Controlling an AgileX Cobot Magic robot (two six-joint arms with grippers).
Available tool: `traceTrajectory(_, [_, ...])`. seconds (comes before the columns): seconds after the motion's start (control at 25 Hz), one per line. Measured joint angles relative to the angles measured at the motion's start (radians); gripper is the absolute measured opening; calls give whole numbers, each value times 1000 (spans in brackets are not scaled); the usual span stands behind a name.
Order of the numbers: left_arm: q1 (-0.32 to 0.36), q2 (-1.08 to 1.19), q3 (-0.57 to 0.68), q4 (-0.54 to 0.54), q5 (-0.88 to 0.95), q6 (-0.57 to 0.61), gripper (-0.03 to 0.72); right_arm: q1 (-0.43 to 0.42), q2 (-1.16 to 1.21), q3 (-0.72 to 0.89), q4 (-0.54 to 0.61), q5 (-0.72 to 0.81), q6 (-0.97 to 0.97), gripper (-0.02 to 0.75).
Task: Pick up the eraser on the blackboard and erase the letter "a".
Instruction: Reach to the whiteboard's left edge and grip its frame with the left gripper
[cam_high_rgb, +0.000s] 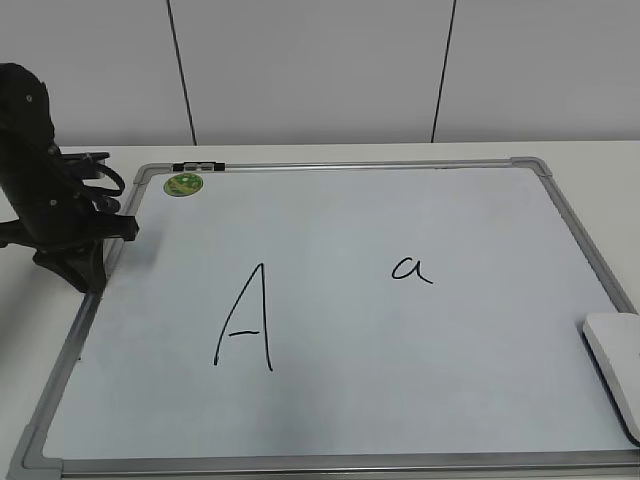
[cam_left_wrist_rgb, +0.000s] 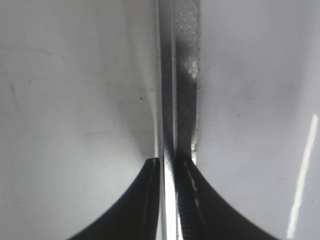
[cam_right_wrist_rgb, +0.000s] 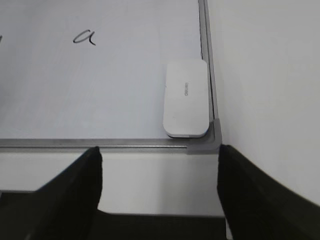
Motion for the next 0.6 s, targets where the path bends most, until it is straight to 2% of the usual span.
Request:
traceTrajectory(0.2, [0, 0, 0, 0, 0, 0, 80, 2, 189, -28, -54, 36, 0, 534])
traceTrajectory(0.6, [0, 0, 0, 0, 0, 0, 80, 30, 464, -80, -63, 4, 0, 534])
